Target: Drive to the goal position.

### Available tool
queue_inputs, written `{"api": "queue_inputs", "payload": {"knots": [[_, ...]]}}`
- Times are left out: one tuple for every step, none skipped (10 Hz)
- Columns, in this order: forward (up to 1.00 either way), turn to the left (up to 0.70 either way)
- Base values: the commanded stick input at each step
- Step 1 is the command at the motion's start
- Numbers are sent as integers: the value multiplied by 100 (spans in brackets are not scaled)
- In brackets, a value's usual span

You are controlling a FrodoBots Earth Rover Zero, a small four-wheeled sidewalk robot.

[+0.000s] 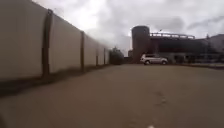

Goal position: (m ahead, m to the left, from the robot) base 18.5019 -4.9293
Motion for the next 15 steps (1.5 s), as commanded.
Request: {"api": "queue_inputs", "payload": {"knots": [[85, 1], [85, 1], [85, 1], [85, 1], [85, 1], [85, 1], [85, 1], [85, 1], [85, 1], [85, 1], [85, 1], [85, 1], [85, 1], [85, 1], [85, 1]]}}
